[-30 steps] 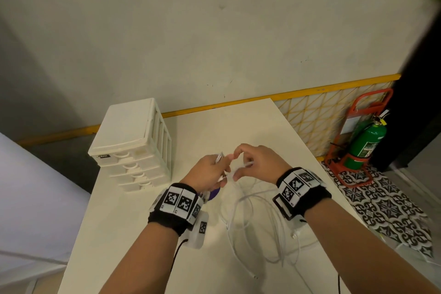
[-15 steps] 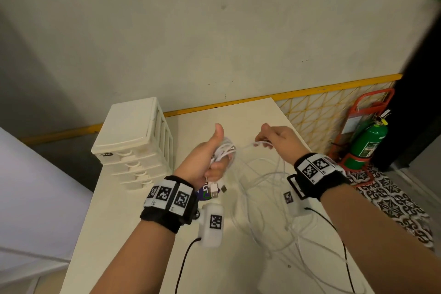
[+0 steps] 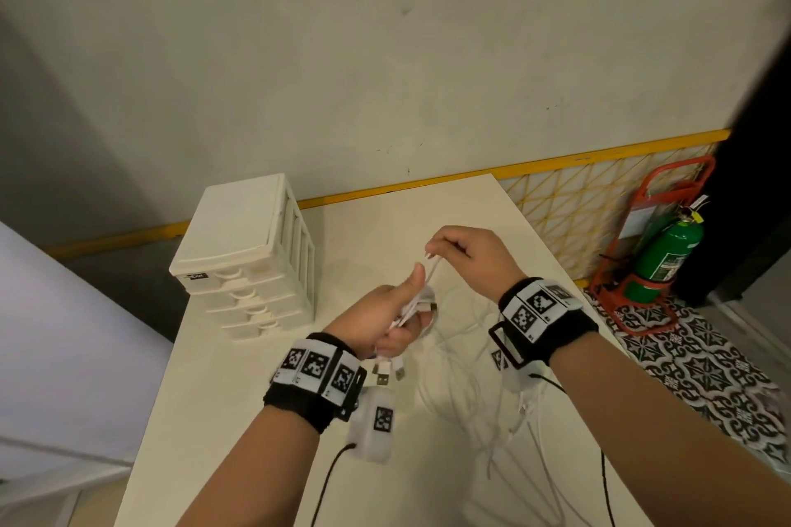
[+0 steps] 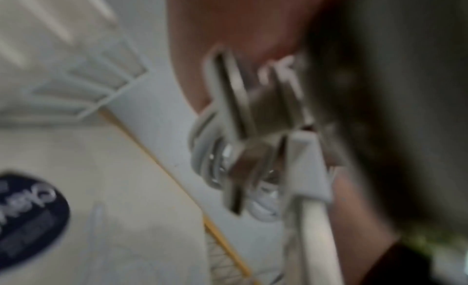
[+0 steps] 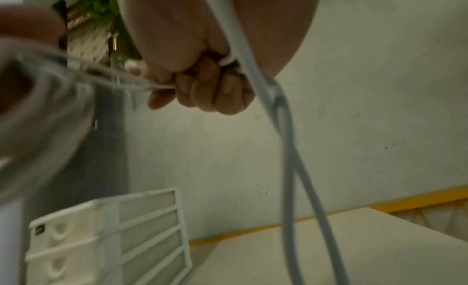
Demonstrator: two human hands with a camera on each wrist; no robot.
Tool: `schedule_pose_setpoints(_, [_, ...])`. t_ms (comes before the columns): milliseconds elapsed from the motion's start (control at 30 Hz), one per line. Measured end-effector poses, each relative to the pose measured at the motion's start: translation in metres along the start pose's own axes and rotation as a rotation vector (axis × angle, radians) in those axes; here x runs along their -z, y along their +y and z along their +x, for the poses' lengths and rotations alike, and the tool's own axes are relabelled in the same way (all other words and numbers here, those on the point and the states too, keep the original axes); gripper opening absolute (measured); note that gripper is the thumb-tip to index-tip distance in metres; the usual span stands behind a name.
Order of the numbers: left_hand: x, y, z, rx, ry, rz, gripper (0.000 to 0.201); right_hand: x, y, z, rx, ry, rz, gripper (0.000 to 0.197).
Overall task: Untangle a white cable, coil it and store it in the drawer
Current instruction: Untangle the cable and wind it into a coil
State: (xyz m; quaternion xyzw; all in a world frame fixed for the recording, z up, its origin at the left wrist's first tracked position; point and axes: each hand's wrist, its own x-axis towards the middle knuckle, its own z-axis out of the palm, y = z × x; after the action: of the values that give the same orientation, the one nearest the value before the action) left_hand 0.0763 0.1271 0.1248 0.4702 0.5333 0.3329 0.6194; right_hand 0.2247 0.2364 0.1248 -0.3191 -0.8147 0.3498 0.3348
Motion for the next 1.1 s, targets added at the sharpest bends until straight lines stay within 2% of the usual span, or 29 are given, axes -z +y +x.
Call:
schedule_pose_setpoints(67, [0.003,0.008,-0.003,-0.087,-0.126,-0.272,0.057,-0.009,0.005,-0.004,0.031,0.003,0.009,0.019])
schedule_pose_setpoints(133, [0.005,0.017,-0.004,-0.156,-0.175,-0.444,0.044,-0.019,0.008,-0.01,0.044,0.056,0.037,0.024])
schedule_pose_setpoints(200, [0.007,0.025,-0.004,-0.198,-0.192,-0.56,0.043,-0.027,0.009,-0.016,0.045,0.113,0.058,0.035])
schedule_pose_setpoints(267, [0.012,0.032,-0.004,-0.244,-0.179,-0.676,0.049,-0.034,0.009,-0.022,0.048,0.098,0.01,0.041])
schedule_pose_setpoints(400, [0.025,0.044,-0.002,-0.331,-0.092,-0.798,0.051,-0.045,0.015,-0.031,0.027,-0.025,-0.168,0.028])
schedule_pose_setpoints(567, [0.038,0.043,0.005,-0.43,0.027,-0.948,0.062,-0.059,0.02,-0.045,-0.079,-0.236,-0.216,0.027])
schedule_pose_setpoints(633, [0.041,0.044,0.009,-0.465,0.123,-0.967,0.062,-0.064,0.021,-0.05,-0.14,-0.323,-0.227,0.023])
schedule_pose_setpoints(700, [0.04,0.045,0.012,-0.485,0.284,-0.961,0.06,-0.066,0.019,-0.052,-0.165,-0.373,-0.228,0.022])
schedule_pose_setpoints(833, [0.038,0.04,0.023,-0.481,0.631,-0.797,0.056,-0.069,0.005,-0.049,-0.047,-0.396,-0.199,0.027])
schedule_pose_setpoints(933, [0.031,0.031,0.028,-0.456,0.78,-0.422,0.04,-0.07,-0.01,-0.046,0.054,-0.376,-0.213,0.029])
schedule_pose_setpoints(1033, [0.029,0.019,0.031,-0.417,0.81,0.06,0.021,-0.062,-0.018,-0.041,0.11,-0.353,-0.238,0.024])
schedule_pose_setpoints(1100, [0.032,0.01,0.031,-0.407,0.755,0.315,0.021,-0.053,-0.017,-0.036,0.12,-0.333,-0.25,0.025])
